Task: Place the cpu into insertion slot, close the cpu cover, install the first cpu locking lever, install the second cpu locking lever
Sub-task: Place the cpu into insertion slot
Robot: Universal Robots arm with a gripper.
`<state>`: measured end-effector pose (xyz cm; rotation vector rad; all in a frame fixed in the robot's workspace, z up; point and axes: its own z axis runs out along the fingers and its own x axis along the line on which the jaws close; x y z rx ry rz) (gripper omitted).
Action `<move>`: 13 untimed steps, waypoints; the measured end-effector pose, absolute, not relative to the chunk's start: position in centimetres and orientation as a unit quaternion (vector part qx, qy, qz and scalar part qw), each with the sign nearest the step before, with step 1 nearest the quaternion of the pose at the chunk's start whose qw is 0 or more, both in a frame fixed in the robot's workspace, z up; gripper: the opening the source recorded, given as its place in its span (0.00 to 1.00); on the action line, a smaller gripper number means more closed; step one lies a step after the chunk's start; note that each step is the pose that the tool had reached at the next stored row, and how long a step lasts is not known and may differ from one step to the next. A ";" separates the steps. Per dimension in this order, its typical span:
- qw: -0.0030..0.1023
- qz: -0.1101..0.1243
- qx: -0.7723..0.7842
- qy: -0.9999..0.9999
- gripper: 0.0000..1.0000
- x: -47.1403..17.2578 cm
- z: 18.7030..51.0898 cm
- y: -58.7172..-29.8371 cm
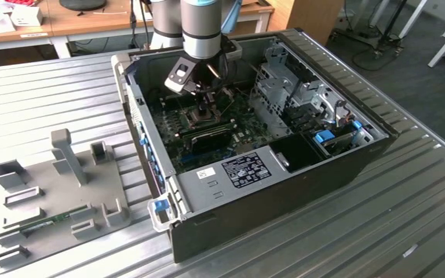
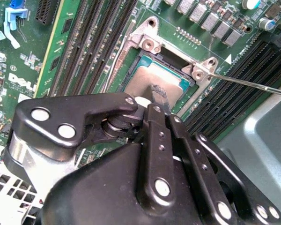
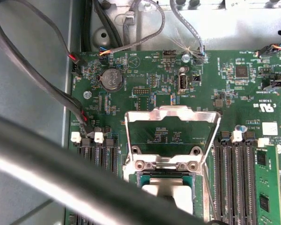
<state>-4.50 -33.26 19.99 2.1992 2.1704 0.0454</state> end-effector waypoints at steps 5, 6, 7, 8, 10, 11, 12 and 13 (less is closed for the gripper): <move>0.026 0.015 0.711 0.702 0.10 -4.5 19.9 -33.3; 0.026 0.015 0.711 0.702 0.10 -4.5 19.9 -33.3; 0.026 0.015 0.711 0.702 0.10 -4.5 19.9 -33.3; 0.026 0.015 0.711 0.702 0.10 -4.5 19.9 -33.3; 0.026 0.014 0.711 0.702 0.10 -4.5 19.8 -33.3; 0.026 0.014 0.711 0.702 0.10 -4.5 19.8 -33.3; 0.026 0.015 0.711 0.702 0.10 -4.5 19.8 -33.3; 0.026 0.015 0.711 0.702 0.10 -4.5 19.8 -33.3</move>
